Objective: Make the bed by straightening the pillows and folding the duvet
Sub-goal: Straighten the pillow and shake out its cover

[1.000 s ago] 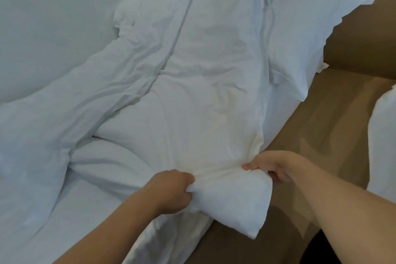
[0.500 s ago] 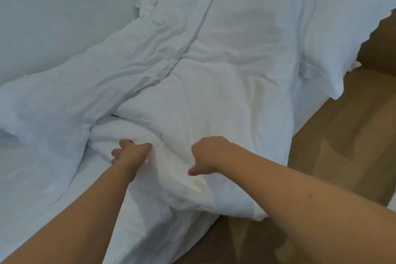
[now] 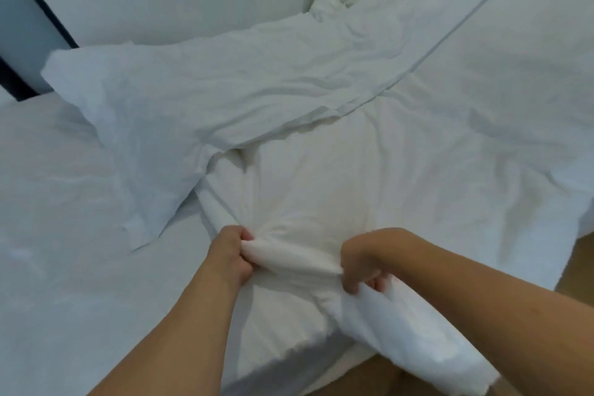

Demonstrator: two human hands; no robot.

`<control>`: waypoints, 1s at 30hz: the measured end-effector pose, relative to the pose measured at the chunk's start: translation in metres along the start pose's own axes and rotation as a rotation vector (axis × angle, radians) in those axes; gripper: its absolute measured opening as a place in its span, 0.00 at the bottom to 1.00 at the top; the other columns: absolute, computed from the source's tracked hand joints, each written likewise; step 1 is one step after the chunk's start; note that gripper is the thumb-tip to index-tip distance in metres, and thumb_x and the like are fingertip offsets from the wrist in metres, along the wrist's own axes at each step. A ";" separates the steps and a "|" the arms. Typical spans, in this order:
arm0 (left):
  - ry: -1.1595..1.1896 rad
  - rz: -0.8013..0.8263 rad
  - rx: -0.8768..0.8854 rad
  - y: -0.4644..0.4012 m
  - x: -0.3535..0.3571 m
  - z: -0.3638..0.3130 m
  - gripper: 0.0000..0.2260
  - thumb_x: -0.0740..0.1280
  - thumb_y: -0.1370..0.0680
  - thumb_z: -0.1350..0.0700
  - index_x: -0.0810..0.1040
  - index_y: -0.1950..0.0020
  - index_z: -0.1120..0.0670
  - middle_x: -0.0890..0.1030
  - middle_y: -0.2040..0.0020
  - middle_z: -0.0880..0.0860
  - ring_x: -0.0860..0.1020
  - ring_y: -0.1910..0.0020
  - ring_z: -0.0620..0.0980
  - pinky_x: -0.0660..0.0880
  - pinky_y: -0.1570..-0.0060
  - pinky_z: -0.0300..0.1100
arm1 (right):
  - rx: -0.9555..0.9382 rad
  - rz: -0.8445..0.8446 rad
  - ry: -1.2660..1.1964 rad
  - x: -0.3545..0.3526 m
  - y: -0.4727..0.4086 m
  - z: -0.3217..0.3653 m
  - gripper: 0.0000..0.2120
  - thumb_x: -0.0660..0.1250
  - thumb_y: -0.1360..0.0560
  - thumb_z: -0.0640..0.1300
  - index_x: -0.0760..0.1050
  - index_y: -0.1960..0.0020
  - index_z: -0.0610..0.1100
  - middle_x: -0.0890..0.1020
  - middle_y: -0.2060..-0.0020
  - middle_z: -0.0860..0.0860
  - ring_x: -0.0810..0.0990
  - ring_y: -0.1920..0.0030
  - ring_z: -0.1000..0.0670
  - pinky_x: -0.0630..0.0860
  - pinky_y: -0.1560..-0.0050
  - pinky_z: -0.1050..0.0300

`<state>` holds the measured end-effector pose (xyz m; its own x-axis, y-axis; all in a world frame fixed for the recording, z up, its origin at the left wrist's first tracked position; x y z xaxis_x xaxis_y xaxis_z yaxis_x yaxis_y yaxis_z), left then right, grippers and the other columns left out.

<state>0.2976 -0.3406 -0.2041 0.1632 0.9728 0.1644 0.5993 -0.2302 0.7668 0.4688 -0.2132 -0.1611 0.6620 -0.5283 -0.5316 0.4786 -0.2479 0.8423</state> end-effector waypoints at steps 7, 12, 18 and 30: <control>-0.623 -0.462 0.485 -0.009 0.015 -0.047 0.32 0.68 0.29 0.52 0.58 0.29 0.56 0.64 0.32 0.60 0.66 0.34 0.61 0.67 0.38 0.54 | -0.047 -0.255 -0.357 -0.102 -0.018 -0.005 0.15 0.63 0.24 0.53 0.79 0.51 0.42 0.85 0.55 0.47 0.84 0.55 0.47 0.77 0.50 0.55; 0.064 -0.210 0.355 -0.080 0.007 -0.113 0.34 0.70 0.45 0.34 0.79 0.46 0.53 0.82 0.47 0.54 0.81 0.52 0.56 0.79 0.49 0.54 | -0.097 -0.940 -0.129 -0.182 -0.056 0.018 0.30 0.65 0.25 0.54 0.60 0.27 0.51 0.62 0.29 0.48 0.69 0.35 0.44 0.71 0.40 0.47; -0.200 -0.606 0.672 -0.096 0.021 -0.212 0.30 0.66 0.27 0.46 0.65 0.28 0.57 0.68 0.29 0.59 0.69 0.33 0.59 0.68 0.34 0.52 | -0.110 -1.018 0.109 -0.243 -0.123 0.047 0.51 0.65 0.32 0.67 0.37 0.23 0.56 0.44 0.22 0.48 0.44 0.23 0.44 0.44 0.25 0.38; -1.444 -0.475 1.256 -0.061 0.187 -0.367 0.24 0.58 0.21 0.45 0.60 0.26 0.46 0.63 0.29 0.57 0.64 0.32 0.61 0.67 0.41 0.54 | -0.292 -0.705 -0.453 -0.359 -0.131 0.026 0.15 0.58 0.21 0.47 0.74 0.38 0.44 0.79 0.42 0.47 0.77 0.44 0.44 0.73 0.43 0.51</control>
<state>0.0039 -0.1347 0.0080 -0.1322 0.3571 -0.9247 0.7949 -0.5191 -0.3141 0.1534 -0.0122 -0.0784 -0.1046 -0.6172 -0.7798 0.8576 -0.4530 0.2434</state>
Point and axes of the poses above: each hand's wrist, its own y-axis away from the middle knuckle, its own x-axis out of the palm, z = x × y, the point moved 3 cm from there along -y, towards the middle knuckle
